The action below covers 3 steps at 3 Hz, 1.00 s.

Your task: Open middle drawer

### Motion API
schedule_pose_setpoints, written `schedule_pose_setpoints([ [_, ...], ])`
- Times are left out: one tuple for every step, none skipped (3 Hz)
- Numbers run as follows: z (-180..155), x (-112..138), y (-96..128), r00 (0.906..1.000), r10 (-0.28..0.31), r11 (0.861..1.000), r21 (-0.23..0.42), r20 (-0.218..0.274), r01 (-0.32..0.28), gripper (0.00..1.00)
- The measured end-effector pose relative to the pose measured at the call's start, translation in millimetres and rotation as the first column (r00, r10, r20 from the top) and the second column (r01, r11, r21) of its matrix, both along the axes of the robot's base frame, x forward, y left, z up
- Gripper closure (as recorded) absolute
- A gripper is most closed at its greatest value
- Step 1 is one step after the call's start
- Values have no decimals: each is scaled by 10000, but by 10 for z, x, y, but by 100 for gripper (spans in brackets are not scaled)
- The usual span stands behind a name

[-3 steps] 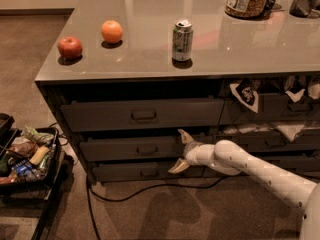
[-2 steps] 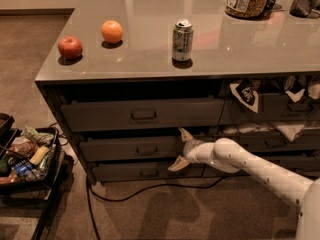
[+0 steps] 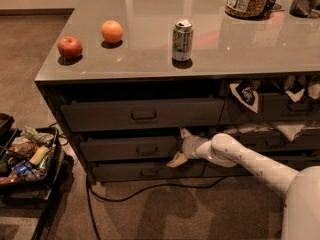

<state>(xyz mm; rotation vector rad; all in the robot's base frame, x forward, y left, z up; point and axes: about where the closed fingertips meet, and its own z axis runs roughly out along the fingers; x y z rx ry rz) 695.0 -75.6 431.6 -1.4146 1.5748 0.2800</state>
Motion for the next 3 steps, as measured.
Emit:
schedule_pose_setpoints([
  [-33,88,30,9998,3,9999,144,-212,0,0],
  [-28,73,89,9993,127,9999,-5,-366,-128,0],
  [-68,47,154,9965,-15,9958,-912,-834,-61,0],
])
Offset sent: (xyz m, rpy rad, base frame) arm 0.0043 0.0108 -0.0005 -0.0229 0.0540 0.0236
